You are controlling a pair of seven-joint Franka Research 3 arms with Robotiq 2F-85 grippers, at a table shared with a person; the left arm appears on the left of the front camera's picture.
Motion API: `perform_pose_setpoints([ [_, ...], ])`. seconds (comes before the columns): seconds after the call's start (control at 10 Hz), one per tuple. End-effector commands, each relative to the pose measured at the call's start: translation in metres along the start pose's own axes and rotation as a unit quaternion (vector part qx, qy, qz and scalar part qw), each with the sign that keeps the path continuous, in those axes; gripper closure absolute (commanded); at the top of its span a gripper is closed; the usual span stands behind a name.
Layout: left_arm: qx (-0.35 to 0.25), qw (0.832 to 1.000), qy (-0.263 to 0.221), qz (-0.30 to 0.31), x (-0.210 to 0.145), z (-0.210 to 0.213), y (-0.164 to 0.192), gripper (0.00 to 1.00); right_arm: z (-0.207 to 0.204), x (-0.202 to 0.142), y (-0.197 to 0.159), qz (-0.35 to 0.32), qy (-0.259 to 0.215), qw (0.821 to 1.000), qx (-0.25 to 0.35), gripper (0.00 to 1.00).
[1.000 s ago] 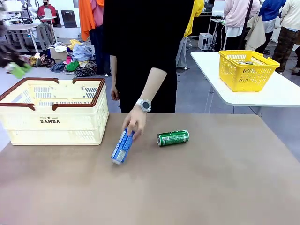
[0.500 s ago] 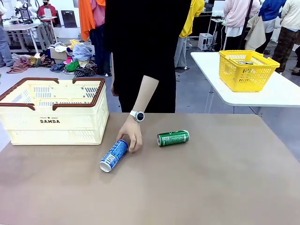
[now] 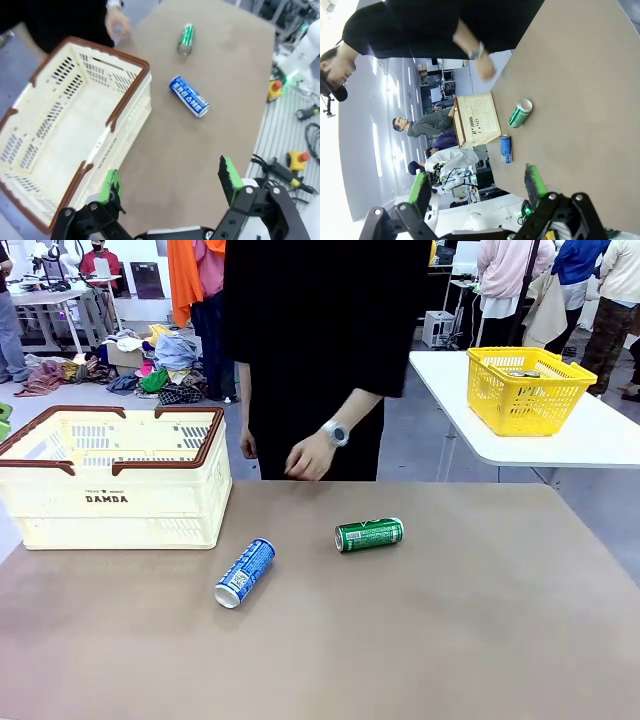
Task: Place the drinks into the Shopping basket.
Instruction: Pick up one drink and place it into the Shopping basket.
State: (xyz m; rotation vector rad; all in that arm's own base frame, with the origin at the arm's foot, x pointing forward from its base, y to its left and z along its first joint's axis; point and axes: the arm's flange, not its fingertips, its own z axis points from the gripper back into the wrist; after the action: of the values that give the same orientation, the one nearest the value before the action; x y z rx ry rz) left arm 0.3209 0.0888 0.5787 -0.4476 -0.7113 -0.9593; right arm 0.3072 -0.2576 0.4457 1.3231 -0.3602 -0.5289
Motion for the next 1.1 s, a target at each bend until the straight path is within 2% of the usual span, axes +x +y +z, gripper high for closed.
perform_pose_setpoints([
  [0.0,0.014,1.000,0.027,-0.005,0.026,-0.014,0.006,0.00,0.000,-0.002,0.002,0.004,-0.002,1.000,0.001,0.00],
  [0.1,0.039,0.999,0.024,0.007,0.050,-0.028,0.007,0.00,0.000,-0.002,0.002,0.004,-0.002,1.000,0.001,0.00],
  [0.2,0.045,0.998,0.040,-0.001,0.081,-0.051,0.005,0.00,0.000,-0.002,0.002,0.004,-0.002,1.000,0.001,0.00],
  [0.5,-0.001,0.993,0.092,-0.070,0.201,-0.165,-0.013,0.00,0.000,-0.002,0.002,0.004,-0.002,1.000,0.001,0.00],
  [0.6,-0.004,0.990,0.114,-0.079,0.240,-0.214,-0.024,0.00,0.000,-0.002,0.002,0.004,-0.002,1.000,0.001,0.00],
  [0.7,-0.035,0.985,0.130,-0.108,0.272,-0.266,-0.038,0.00,0.000,-0.002,0.002,0.004,-0.002,1.000,0.001,0.00],
  [0.8,-0.038,0.977,0.161,-0.138,0.297,-0.320,-0.052,0.00,0.000,-0.002,0.002,0.004,-0.002,1.000,0.001,0.00],
  [0.9,-0.087,0.961,0.185,-0.187,0.322,-0.383,-0.065,0.00,0.000,-0.002,0.002,0.004,-0.002,1.000,0.001,0.00],
  [1.0,-0.090,0.950,0.208,-0.215,0.340,-0.435,-0.076,0.00,0.000,-0.002,0.002,0.004,-0.002,1.000,0.001,0.00],
])
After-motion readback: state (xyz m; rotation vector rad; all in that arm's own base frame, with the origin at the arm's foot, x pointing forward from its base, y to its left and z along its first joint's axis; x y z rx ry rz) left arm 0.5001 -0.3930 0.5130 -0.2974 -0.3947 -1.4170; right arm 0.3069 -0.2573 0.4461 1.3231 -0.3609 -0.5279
